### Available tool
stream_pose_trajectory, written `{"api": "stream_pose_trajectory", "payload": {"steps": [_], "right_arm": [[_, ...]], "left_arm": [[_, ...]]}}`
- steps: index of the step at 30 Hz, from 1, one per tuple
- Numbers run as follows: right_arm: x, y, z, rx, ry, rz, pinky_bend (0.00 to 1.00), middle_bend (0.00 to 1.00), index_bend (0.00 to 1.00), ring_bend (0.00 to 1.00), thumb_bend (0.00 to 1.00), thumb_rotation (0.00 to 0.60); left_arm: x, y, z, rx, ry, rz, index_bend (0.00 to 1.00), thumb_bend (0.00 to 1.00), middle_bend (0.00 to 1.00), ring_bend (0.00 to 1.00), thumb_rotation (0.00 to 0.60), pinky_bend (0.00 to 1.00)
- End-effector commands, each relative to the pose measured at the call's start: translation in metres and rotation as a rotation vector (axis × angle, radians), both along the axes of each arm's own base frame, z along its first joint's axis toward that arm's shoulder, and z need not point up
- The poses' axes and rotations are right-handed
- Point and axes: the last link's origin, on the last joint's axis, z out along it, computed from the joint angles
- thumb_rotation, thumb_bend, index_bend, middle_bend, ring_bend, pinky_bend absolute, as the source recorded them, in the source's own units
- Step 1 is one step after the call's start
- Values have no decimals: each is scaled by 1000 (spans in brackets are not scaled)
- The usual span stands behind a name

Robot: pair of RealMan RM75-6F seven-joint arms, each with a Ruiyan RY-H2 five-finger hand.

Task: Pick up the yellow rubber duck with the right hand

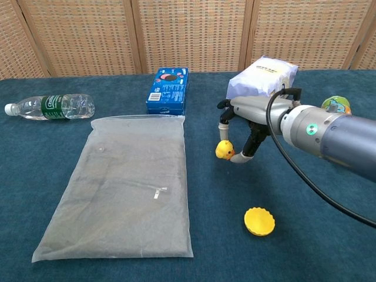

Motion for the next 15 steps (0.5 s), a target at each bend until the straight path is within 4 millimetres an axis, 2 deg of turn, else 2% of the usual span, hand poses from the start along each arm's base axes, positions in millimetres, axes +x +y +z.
{"api": "stream_pose_trajectory", "payload": {"steps": [1, 7, 15], "right_arm": [[-4, 15, 17, 15, 40, 48, 0, 0, 547, 0, 281, 600], [-7, 57, 20, 136, 94, 141, 0, 0, 548, 0, 282, 600], [-15, 80, 15, 193, 133, 212, 0, 0, 548, 0, 283, 600]], "left_arm": [[1, -1, 0, -1, -1, -3, 0, 15, 0, 0, 600, 0], [2, -3, -2, -7, -1, -11, 0, 16, 0, 0, 600, 0], [1, -1, -3, -15, 0, -4, 0, 18, 0, 0, 600, 0]]}}
